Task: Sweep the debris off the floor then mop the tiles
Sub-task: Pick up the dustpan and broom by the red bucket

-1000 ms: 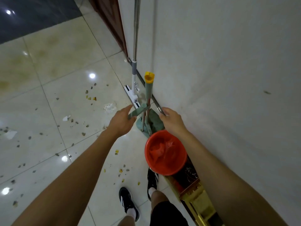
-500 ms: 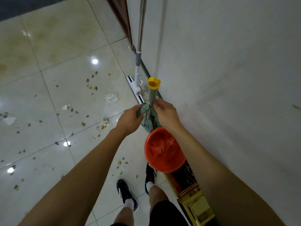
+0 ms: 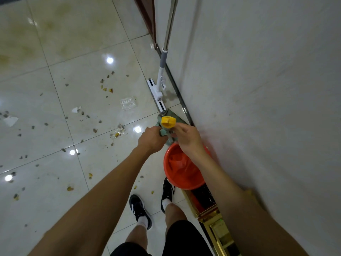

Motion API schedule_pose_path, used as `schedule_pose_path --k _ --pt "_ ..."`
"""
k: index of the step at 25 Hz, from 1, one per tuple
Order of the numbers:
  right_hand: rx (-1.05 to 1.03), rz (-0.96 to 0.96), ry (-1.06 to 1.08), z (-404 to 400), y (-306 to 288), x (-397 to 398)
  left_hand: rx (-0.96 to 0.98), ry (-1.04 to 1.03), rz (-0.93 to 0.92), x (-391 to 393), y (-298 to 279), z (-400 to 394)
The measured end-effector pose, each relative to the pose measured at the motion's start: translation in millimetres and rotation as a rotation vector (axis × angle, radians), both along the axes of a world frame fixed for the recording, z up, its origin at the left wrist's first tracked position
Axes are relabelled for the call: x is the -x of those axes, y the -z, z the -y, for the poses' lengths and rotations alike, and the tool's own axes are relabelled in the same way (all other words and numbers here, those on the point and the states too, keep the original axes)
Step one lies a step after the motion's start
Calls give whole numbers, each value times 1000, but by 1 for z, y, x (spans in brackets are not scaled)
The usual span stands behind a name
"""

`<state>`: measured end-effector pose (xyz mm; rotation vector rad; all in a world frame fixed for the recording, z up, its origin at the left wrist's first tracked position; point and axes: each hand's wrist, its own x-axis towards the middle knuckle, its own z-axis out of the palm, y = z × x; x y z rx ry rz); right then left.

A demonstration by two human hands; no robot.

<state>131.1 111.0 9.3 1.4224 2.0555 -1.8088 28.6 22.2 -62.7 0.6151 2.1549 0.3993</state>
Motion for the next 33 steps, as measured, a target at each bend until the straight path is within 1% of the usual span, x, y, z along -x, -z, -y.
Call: schedule_pose_path --k 5,9,16,18,19,22,24,26,28,30,33 --pt "-8 -7 -36 24 -6 1 -53 45 -149 -7 12 35" --pt "-6 -7 -54 48 -17 0 -79 62 -264 -13 11 66" --pt "22 -29 -162 118 -43 0 -103 38 -339 -21 -10 151" --pt "94 -4 -192 136 -48 3 -133 17 -332 -25 -20 178" --pt "152 20 -196 147 -50 5 -115 37 -331 -26 -24 192" --pt "334 141 -202 183 -51 12 -15 181 -411 -24 -22 234" --pt "447 219 -177 209 -44 18 -2 169 -431 -23 -18 260" --pt "520 252 -135 230 -35 22 -1 157 -452 -23 -11 279" --pt "512 234 -141 254 -29 27 16 148 -463 -22 -5 303" --pt "454 229 -199 273 -23 29 49 111 -463 -22 0 324" --pt "369 238 -305 294 -22 28 76 8 -405 -26 6 343"
